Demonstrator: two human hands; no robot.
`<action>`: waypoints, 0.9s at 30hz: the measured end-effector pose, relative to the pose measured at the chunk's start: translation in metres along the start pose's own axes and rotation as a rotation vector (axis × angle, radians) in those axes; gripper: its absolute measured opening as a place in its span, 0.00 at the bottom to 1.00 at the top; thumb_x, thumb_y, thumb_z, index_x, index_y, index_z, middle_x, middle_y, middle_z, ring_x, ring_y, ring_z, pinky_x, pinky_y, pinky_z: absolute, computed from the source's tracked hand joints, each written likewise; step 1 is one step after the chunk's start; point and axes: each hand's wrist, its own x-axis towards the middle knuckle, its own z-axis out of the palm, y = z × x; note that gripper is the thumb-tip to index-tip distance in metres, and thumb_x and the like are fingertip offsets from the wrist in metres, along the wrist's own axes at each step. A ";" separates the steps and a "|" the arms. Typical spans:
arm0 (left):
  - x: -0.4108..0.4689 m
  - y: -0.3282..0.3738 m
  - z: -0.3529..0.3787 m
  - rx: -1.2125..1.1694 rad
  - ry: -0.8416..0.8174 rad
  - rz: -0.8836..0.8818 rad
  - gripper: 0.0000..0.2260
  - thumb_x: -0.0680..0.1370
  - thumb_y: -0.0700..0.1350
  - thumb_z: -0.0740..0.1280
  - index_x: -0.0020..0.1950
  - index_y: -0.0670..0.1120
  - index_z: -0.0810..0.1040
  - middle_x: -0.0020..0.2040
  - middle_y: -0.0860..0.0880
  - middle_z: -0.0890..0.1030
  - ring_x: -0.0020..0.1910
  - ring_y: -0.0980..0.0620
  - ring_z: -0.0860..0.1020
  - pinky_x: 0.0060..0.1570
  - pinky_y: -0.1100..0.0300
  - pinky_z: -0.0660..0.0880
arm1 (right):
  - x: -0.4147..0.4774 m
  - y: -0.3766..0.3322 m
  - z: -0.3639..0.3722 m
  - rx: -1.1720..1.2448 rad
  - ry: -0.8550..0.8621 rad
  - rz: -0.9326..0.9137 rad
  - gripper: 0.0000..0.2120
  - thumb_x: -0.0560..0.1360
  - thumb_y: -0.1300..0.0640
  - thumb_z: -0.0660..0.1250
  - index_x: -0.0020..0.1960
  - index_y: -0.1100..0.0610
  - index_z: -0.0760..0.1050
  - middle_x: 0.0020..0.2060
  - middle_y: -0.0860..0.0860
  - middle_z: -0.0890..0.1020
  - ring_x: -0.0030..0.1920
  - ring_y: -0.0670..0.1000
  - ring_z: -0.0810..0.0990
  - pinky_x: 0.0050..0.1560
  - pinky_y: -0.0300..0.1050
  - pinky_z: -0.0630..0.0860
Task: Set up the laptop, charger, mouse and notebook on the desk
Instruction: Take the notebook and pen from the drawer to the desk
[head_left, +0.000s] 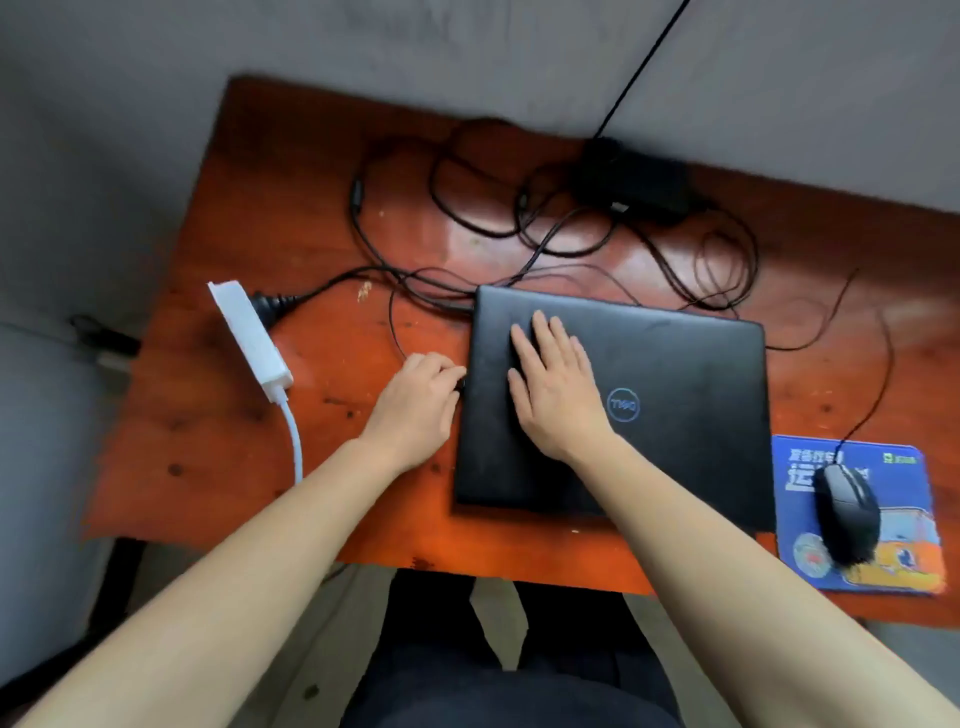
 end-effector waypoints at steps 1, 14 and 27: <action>-0.002 0.006 -0.003 0.000 -0.043 -0.044 0.16 0.79 0.40 0.65 0.67 0.40 0.76 0.62 0.42 0.78 0.61 0.40 0.73 0.61 0.46 0.72 | -0.002 0.005 -0.008 -0.011 -0.071 -0.022 0.27 0.84 0.49 0.53 0.81 0.57 0.55 0.81 0.59 0.54 0.80 0.60 0.51 0.79 0.56 0.51; 0.061 0.137 -0.265 0.309 0.576 -0.041 0.20 0.82 0.52 0.62 0.68 0.41 0.77 0.69 0.40 0.75 0.70 0.40 0.70 0.65 0.43 0.67 | 0.005 0.074 -0.288 0.000 0.484 -0.017 0.28 0.82 0.46 0.60 0.78 0.57 0.64 0.78 0.62 0.60 0.78 0.63 0.58 0.76 0.58 0.58; -0.034 0.245 -0.298 0.510 0.929 -0.405 0.29 0.81 0.59 0.52 0.74 0.42 0.71 0.74 0.35 0.69 0.72 0.34 0.67 0.69 0.40 0.65 | 0.021 0.026 -0.367 0.187 0.666 -0.510 0.29 0.81 0.42 0.60 0.77 0.55 0.65 0.79 0.61 0.59 0.78 0.62 0.60 0.74 0.60 0.61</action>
